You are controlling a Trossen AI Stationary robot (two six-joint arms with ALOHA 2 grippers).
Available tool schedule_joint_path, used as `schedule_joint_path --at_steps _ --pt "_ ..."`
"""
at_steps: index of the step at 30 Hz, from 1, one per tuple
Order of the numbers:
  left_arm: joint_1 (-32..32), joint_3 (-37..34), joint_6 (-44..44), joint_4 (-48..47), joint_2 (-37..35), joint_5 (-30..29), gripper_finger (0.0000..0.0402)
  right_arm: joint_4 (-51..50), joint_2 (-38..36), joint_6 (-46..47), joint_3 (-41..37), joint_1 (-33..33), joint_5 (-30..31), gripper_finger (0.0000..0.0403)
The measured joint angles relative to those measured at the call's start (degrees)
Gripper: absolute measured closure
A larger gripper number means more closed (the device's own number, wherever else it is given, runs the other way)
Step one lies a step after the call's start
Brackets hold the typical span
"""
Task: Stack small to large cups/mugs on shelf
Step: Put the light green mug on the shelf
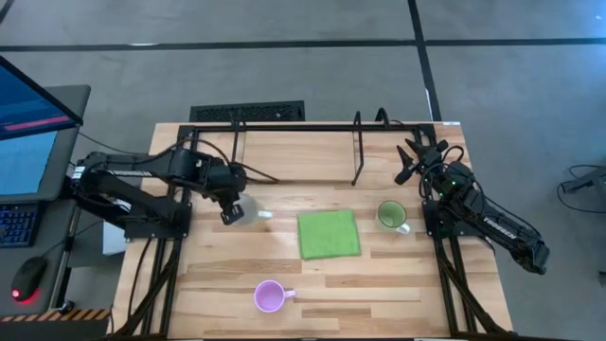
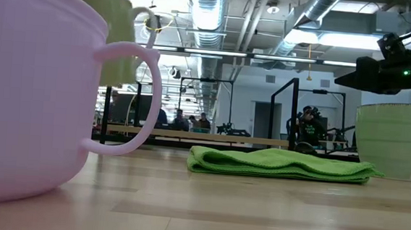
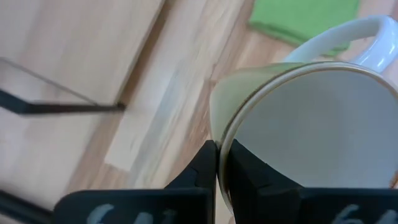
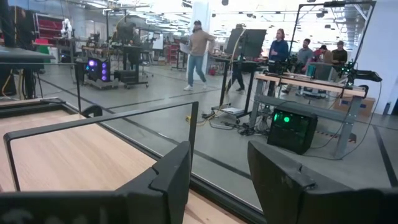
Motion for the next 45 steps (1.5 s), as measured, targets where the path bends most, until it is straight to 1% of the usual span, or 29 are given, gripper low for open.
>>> schedule_joint_path --at_steps 7,12,17,21,29,33,36,39,45 --pt "4.41 4.10 9.06 0.06 0.01 -0.22 0.0399 0.00 0.00 0.01 0.00 0.00 0.00 0.0219" --pt "9.57 5.87 18.22 0.08 1.50 0.95 0.0399 0.00 -0.01 0.02 0.00 0.00 0.00 0.0219" --pt "14.52 7.95 28.95 -0.29 5.23 2.66 0.0399 0.00 -0.02 0.03 0.00 0.00 0.00 0.0219" --pt "18.52 11.23 35.97 -0.78 9.82 4.33 0.0399 0.00 -0.01 0.02 0.00 0.00 0.00 0.0219" --pt "24.45 24.40 45.91 -5.52 20.01 6.44 0.0399 0.00 0.00 0.02 0.00 0.00 0.00 0.0219" --pt "26.62 30.63 51.55 -8.76 23.77 6.46 0.0399 0.00 -0.01 0.02 -0.01 0.00 0.00 0.0219" --pt "28.43 34.04 55.35 -10.64 26.00 6.46 0.0399 0.00 -0.01 0.02 -0.01 0.00 0.00 0.0219" --pt "30.57 35.66 60.68 -11.80 27.29 6.68 0.0399 0.00 -0.01 0.02 -0.02 0.00 0.00 0.0219" --pt "34.68 35.74 73.88 -11.57 28.09 7.48 0.0399 0.00 0.00 0.02 0.00 0.00 0.00 0.0219"
